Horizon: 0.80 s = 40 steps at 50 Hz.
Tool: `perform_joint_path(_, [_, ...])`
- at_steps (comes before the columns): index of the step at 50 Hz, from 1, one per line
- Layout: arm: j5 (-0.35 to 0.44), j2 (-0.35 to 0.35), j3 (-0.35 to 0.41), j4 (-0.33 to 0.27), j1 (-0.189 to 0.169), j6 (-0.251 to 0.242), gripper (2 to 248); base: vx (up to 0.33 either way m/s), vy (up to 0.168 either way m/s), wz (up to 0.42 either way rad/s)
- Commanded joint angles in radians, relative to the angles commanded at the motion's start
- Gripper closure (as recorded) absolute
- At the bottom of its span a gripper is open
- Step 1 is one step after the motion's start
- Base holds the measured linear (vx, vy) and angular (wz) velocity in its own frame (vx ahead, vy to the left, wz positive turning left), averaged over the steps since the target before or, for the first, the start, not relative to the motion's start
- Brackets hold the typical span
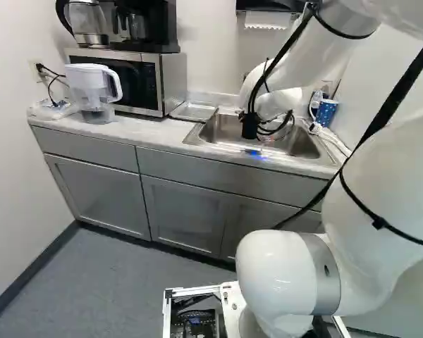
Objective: Rinse the cup and place it in the tray
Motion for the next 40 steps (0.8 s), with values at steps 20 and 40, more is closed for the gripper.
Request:
perform_joint_path(20, [0.081,-0.038,0.010,0.040,-0.022,0.000,128,0.000,0.000,0.000])
perform_joint_path(40, [0.081,-0.080,0.008,0.040,-0.033,0.000,128,0.000,0.000,0.000])
